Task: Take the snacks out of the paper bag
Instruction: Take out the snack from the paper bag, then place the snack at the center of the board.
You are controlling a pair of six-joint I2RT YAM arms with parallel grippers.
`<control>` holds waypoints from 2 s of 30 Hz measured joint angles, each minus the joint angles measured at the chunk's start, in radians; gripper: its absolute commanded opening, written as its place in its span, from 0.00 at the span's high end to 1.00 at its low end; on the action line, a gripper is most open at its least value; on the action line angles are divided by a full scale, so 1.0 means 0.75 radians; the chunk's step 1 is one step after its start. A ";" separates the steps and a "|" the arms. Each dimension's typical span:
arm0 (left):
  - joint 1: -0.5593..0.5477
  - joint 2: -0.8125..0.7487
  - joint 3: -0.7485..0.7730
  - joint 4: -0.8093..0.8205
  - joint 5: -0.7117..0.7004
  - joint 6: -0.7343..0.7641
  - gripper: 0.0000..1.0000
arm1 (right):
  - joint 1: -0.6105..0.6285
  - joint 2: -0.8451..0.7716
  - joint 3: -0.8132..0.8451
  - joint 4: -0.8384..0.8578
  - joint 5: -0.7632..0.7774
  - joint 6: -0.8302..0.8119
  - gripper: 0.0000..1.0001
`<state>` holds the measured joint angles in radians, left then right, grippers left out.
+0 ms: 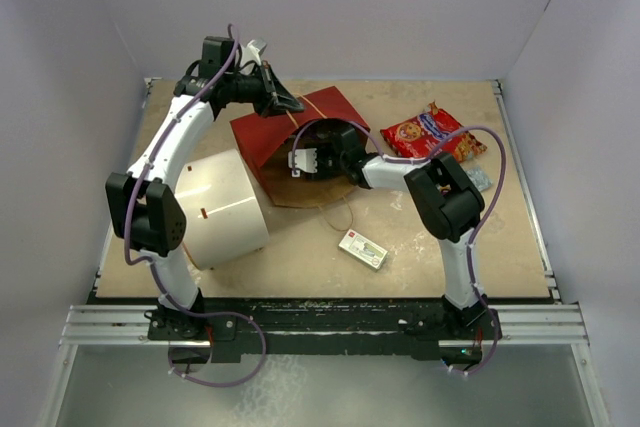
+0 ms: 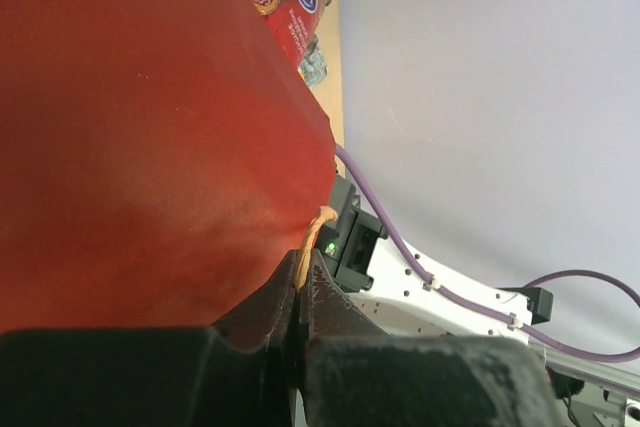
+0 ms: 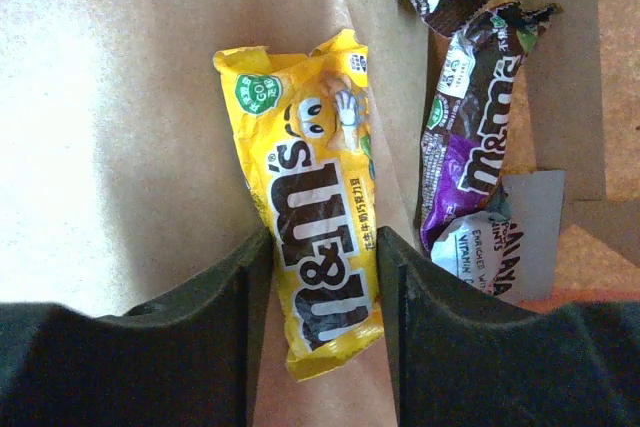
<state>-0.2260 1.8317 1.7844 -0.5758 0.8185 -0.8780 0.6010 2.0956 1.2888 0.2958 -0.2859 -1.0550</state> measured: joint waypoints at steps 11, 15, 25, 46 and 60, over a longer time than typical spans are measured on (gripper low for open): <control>0.000 -0.014 0.000 -0.028 -0.001 0.010 1.00 | -0.008 0.010 0.041 -0.067 -0.060 -0.005 0.86; 0.000 -0.015 -0.001 -0.028 -0.004 0.010 1.00 | -0.008 0.010 0.042 -0.069 -0.065 0.006 0.91; 0.000 -0.017 -0.021 -0.005 -0.011 0.005 1.00 | 0.038 -0.193 -0.103 -0.064 -0.058 0.175 1.00; 0.000 -0.021 -0.146 0.259 -0.010 -0.143 1.00 | 0.096 -1.379 -0.682 -0.549 0.658 1.486 1.00; 0.000 -0.022 -0.172 0.308 -0.009 -0.168 1.00 | -0.749 -1.393 -0.679 -1.148 0.971 2.374 1.00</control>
<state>-0.2260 1.8149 1.6550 -0.3450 0.8116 -1.0039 0.0391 1.0508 0.7795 -0.5652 0.4423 0.7258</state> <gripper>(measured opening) 0.006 0.120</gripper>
